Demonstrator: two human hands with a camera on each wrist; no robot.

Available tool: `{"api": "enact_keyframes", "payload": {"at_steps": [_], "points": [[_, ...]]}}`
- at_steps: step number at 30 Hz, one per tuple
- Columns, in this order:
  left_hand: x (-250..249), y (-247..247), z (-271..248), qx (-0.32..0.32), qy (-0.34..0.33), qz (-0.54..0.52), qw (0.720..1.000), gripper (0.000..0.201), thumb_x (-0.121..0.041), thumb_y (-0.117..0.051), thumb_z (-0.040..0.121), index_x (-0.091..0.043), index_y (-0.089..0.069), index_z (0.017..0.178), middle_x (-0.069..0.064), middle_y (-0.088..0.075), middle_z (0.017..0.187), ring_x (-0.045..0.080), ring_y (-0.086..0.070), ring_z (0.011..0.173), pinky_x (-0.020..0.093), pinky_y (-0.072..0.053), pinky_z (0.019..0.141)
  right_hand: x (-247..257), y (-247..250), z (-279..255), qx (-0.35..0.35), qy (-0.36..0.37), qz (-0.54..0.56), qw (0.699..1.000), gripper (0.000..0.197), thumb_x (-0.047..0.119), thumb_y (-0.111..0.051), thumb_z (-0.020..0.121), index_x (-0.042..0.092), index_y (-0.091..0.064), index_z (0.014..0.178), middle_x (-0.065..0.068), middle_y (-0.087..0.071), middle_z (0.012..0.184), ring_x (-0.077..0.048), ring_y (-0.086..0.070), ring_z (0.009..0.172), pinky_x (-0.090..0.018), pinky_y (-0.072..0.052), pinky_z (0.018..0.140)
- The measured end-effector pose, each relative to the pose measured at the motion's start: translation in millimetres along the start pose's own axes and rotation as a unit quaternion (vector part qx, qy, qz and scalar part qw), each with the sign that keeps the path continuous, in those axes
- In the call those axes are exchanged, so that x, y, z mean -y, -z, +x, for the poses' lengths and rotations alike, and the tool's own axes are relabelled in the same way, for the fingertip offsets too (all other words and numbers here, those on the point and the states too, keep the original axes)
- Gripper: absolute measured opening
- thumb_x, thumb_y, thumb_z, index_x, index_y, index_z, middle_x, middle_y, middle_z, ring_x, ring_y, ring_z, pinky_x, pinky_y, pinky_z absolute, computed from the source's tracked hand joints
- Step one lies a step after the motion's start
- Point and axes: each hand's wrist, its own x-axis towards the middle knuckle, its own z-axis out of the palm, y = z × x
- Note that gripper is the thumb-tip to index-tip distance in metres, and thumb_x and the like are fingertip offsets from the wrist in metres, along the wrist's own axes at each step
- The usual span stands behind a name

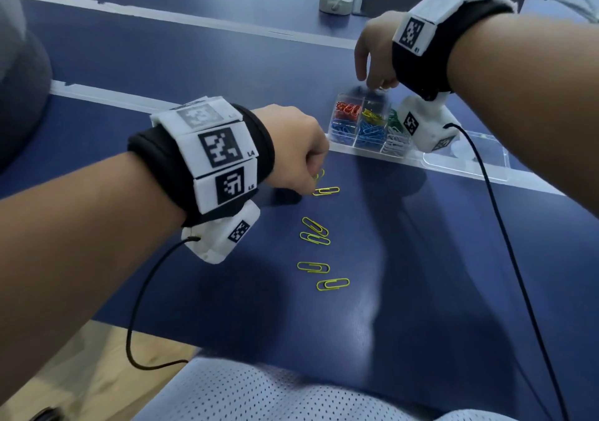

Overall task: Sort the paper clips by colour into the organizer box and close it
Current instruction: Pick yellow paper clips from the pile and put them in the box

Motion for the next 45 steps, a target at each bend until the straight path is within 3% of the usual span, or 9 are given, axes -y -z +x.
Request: {"api": "enact_keyframes", "payload": {"at_steps": [6, 17, 19, 24, 27, 31, 37, 42, 45], "points": [[3.9, -1.7, -4.5, -0.021, 0.001, -0.057, 0.998, 0.013, -0.022, -0.066, 0.072, -0.022, -0.056, 0.063, -0.009, -0.055, 0.061, 0.004, -0.048, 0.057, 0.023, -0.043, 0.066, 0.3, 11.6, -37.2, -0.007, 0.021, 0.085, 0.996, 0.02, 0.008, -0.062, 0.077, 0.021, -0.074, 0.085, 0.002, -0.068, 0.066, -0.011, -0.061, 0.056, -0.02, -0.047, 0.058], [1.3, 2.9, -11.0, -0.108, -0.015, -0.176, 0.978, 0.009, -0.018, -0.069, 0.077, -0.024, -0.064, 0.083, -0.007, -0.065, 0.071, 0.004, -0.057, 0.055, 0.019, -0.045, 0.065, 4.0, 5.4, -76.0, -0.056, 0.024, 0.116, 0.991, 0.029, 0.01, -0.059, 0.085, 0.026, -0.068, 0.107, -0.004, -0.075, 0.089, -0.017, -0.071, 0.068, -0.032, -0.057, 0.08], [3.4, 4.2, -11.8, -0.105, -0.005, -0.191, 0.976, 0.013, -0.015, -0.067, 0.079, -0.024, -0.065, 0.088, -0.004, -0.068, 0.074, 0.013, -0.062, 0.054, 0.02, -0.048, 0.068, 6.8, 3.9, -84.4, -0.067, 0.036, 0.101, 0.992, 0.028, 0.01, -0.057, 0.084, 0.027, -0.069, 0.104, -0.002, -0.075, 0.085, -0.015, -0.071, 0.066, -0.035, -0.057, 0.084], [10.7, -1.0, -14.8, -0.076, 0.047, -0.147, 0.985, 0.021, -0.01, -0.05, 0.083, -0.024, -0.065, 0.084, -0.005, -0.066, 0.063, 0.002, -0.06, 0.049, 0.015, -0.045, 0.06, 31.0, -10.9, -109.5, -0.044, 0.107, 0.089, 0.989, 0.023, 0.015, -0.054, 0.078, 0.026, -0.074, 0.085, 0.003, -0.074, 0.071, 0.006, -0.056, 0.036, -0.026, -0.056, 0.079], [11.4, -6.6, -15.4, -0.06, 0.068, -0.101, 0.991, 0.017, -0.012, -0.047, 0.084, -0.023, -0.059, 0.084, -0.011, -0.058, 0.065, 0.018, -0.057, 0.071, 0.022, -0.039, 0.069, 52.8, -23.8, -125.7, -0.016, 0.173, 0.066, 0.983, 0.017, 0.023, -0.061, 0.078, 0.025, -0.074, 0.089, 0.007, -0.07, 0.065, -0.003, -0.058, 0.048, -0.022, -0.051, 0.074], [10.1, -14.6, -14.1, -0.063, 0.078, -0.034, 0.994, 0.006, -0.027, -0.058, 0.083, -0.022, -0.055, 0.085, -0.003, -0.057, 0.086, 0.021, -0.051, 0.087, 0.028, -0.04, 0.075, 69.9, -40.5, -129.9, -0.037, 0.217, 0.0, 0.976, 0.024, 0.033, -0.066, 0.08, 0.024, -0.072, 0.102, -0.001, -0.07, 0.088, -0.018, -0.049, 0.077, -0.029, -0.048, 0.079], [3.9, -13.3, -5.9, -0.064, 0.08, -0.001, 0.995, 0.021, -0.027, -0.077, 0.072, -0.018, -0.061, 0.083, 0.002, -0.058, 0.085, 0.024, -0.055, 0.083, 0.03, -0.041, 0.069, 71.4, -48.7, -136.1, -0.043, 0.212, -0.025, 0.976, 0.026, 0.015, -0.053, 0.083, 0.024, -0.069, 0.1, 0.009, -0.04, 0.06, -0.02, -0.043, 0.075, -0.023, -0.03, 0.052], [-1.9, -11.0, -5.9, -0.066, 0.067, -0.008, 0.996, 0.027, -0.016, -0.069, 0.077, -0.015, -0.063, 0.103, 0.003, -0.063, 0.098, 0.026, -0.059, 0.1, 0.029, -0.042, 0.073, 63.0, -50.2, -139.2, -0.027, 0.186, 0.017, 0.982, 0.031, 0.02, -0.057, 0.079, 0.028, -0.065, 0.108, 0.001, -0.059, 0.082, -0.023, -0.05, 0.079, -0.028, -0.045, 0.072], [-1.9, -11.7, -10.5, -0.07, 0.062, -0.015, 0.995, 0.022, -0.015, -0.061, 0.08, -0.019, -0.062, 0.102, -0.001, -0.057, 0.093, 0.023, -0.054, 0.093, 0.028, -0.04, 0.076, 59.7, -50.9, -141.9, -0.023, 0.151, 0.062, 0.986, 0.023, 0.02, -0.052, 0.08, 0.029, -0.071, 0.09, 0.0, -0.057, 0.073, -0.025, -0.052, 0.08, -0.034, -0.052, 0.079]]}}
